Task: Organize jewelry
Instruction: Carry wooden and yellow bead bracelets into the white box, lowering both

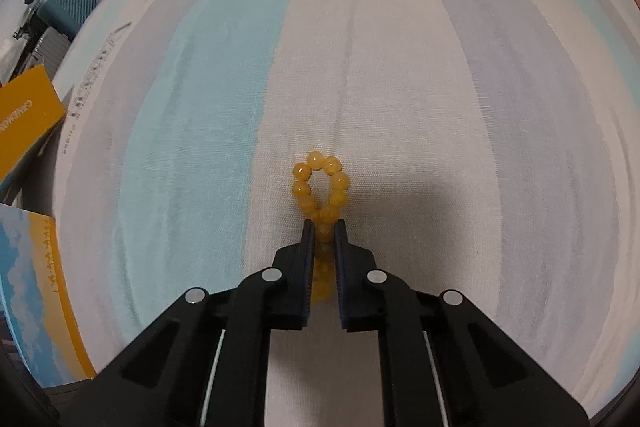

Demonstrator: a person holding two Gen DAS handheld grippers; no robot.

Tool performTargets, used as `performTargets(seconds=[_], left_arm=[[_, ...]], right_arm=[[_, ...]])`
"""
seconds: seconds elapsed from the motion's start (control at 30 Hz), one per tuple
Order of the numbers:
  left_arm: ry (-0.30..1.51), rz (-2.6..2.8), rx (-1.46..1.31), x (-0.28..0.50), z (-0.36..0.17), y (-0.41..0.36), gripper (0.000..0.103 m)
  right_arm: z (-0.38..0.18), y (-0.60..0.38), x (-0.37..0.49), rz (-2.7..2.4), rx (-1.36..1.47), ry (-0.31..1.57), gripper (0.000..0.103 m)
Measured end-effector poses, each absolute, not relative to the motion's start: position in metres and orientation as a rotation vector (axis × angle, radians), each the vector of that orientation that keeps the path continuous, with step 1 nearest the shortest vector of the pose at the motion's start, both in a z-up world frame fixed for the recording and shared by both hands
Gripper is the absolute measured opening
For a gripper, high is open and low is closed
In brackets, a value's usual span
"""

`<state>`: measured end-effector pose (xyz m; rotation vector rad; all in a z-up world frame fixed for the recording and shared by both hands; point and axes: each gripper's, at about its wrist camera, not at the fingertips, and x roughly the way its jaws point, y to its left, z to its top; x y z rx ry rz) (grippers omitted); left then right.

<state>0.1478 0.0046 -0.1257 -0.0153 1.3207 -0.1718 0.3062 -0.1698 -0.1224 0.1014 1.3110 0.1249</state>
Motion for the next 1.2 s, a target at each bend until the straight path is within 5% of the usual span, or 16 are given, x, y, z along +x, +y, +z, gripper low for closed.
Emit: performTargets(seconds=[1.2], left_arm=[[1.207,-0.127,-0.007,0.125,-0.049,0.021,0.01]], right_arm=[[-0.029,-0.173,0.233,0.157,0.092,1.147,0.009]])
